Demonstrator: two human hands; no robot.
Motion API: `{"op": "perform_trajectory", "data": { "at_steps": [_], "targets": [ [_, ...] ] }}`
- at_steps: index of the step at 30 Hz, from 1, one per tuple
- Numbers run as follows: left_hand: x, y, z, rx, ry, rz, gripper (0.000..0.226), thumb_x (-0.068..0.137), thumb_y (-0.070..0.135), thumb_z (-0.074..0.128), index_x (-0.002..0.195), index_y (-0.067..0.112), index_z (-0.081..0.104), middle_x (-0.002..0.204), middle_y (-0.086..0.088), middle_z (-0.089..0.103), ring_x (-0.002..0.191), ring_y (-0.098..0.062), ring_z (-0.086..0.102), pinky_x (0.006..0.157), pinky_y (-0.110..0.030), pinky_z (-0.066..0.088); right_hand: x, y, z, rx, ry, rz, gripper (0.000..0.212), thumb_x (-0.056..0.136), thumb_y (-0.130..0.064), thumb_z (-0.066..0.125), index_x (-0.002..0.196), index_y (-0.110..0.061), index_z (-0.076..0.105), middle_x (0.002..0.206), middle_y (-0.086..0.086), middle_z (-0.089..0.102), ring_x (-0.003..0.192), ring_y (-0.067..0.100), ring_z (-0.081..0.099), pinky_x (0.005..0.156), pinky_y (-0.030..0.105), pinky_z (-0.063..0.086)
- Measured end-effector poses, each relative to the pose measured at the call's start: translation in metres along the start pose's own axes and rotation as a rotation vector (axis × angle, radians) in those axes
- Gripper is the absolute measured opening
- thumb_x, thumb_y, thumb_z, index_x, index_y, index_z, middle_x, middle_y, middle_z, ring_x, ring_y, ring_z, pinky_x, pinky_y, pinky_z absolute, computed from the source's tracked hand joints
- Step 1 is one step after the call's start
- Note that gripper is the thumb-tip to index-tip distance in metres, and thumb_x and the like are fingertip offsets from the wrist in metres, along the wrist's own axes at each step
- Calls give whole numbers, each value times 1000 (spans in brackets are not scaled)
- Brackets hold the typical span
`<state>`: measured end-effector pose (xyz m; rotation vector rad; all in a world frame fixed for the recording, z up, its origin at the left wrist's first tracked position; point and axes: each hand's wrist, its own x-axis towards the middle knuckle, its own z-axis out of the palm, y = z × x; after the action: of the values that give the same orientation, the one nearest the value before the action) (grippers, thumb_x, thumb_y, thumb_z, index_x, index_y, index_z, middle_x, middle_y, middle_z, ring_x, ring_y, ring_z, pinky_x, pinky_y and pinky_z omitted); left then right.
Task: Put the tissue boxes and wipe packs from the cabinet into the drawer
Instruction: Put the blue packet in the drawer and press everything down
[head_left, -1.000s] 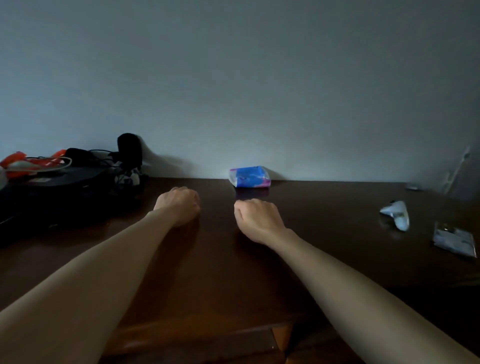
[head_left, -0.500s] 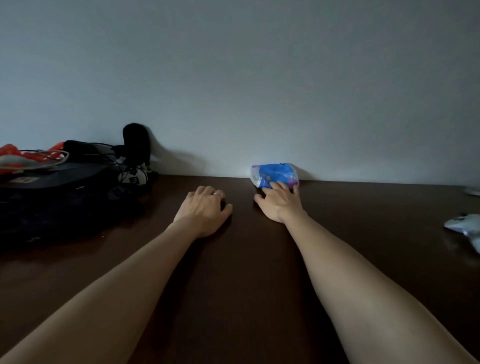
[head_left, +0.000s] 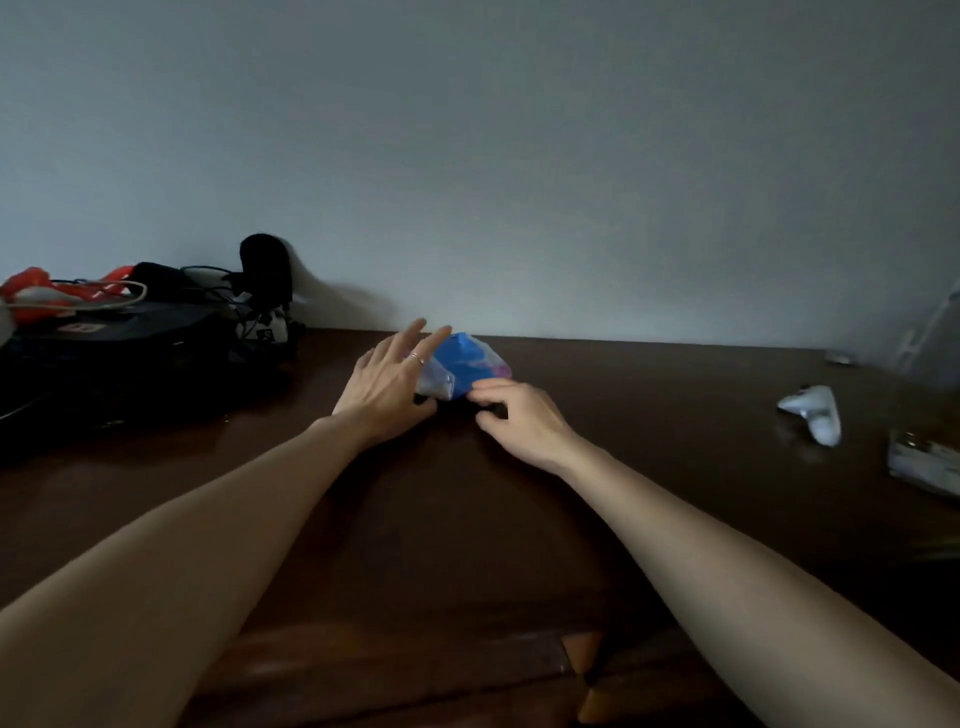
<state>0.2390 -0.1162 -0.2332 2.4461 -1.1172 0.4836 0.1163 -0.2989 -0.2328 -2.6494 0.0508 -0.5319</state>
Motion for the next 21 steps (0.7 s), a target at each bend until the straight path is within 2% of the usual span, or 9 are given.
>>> {"op": "perform_trajectory", "data": {
  "at_steps": [2, 4, 5, 8, 10, 12, 15, 17, 21],
  "targets": [
    [-18, 7, -7, 21, -10, 73, 69, 86, 35, 73, 150, 32, 45, 159, -3, 40, 147, -29, 32, 118, -48, 30, -33, -17, -10, 174, 91, 31, 31, 92, -10, 69, 121, -17, 76, 129, -4, 71, 118, 7, 65, 110, 27, 45],
    [-40, 21, -17, -21, 24, 112, 42, 90, 38, 70, 128, 22, 66, 136, -5, 64, 134, -30, 51, 106, -46, 45, -66, -34, -18, 275, 208, 68, 22, 91, -9, 71, 107, -19, 82, 112, -7, 77, 106, 2, 69, 102, 23, 50],
    [-56, 31, -23, -46, 51, 109, 37, 91, 43, 66, 119, 19, 70, 125, -5, 70, 123, -30, 60, 97, -46, 51, -82, -42, -20, 330, 271, 100, 19, 91, -10, 70, 99, -20, 83, 103, -9, 78, 99, 1, 71, 96, 22, 53],
    [-110, 73, -48, -92, 91, 119, 52, 85, 60, 45, 108, 21, 72, 112, -2, 74, 103, -30, 68, 80, -40, 55, -128, -66, -27, 627, 499, 239, 13, 95, -11, 61, 93, -16, 73, 86, -3, 74, 73, 10, 73, 70, 29, 62],
    [-148, 101, -64, -118, 13, 112, 42, 86, 54, 49, 107, 26, 72, 112, 2, 75, 104, -28, 68, 83, -40, 55, -162, -78, -28, 728, 647, 329, 5, 95, -16, 59, 100, -17, 62, 85, 0, 71, 62, 11, 69, 60, 29, 59],
    [-186, 121, -71, -134, -3, 142, 28, 90, 33, 60, 114, 29, 73, 121, 5, 73, 116, -23, 66, 92, -40, 53, -198, -90, -18, 800, 710, 398, 15, 94, -23, 64, 104, -24, 53, 94, -1, 68, 67, 9, 68, 59, 26, 57],
    [-261, 148, -67, -110, 131, 174, 37, 90, 17, 68, 126, 24, 72, 133, 0, 68, 130, -19, 58, 107, -35, 48, -256, -109, 13, 958, 741, 430, 33, 91, -30, 68, 115, -25, 47, 110, -2, 65, 89, 4, 70, 75, 24, 57],
    [-310, 158, -60, -120, 177, 186, 41, 87, 14, 72, 127, 23, 73, 134, -2, 67, 130, -19, 58, 106, -32, 47, -285, -117, 38, 1124, 648, 499, 44, 89, -28, 71, 124, -17, 48, 118, 3, 66, 97, 5, 71, 80, 23, 57],
    [-411, 156, -25, -256, 42, 50, 63, 76, 6, 70, 138, 21, 63, 149, -4, 52, 140, -20, 46, 114, -31, 40, -343, -111, 100, 1219, 334, 691, 25, 89, -15, 75, 113, -12, 68, 104, 8, 77, 93, 23, 76, 82, 41, 62]
  ]
}}
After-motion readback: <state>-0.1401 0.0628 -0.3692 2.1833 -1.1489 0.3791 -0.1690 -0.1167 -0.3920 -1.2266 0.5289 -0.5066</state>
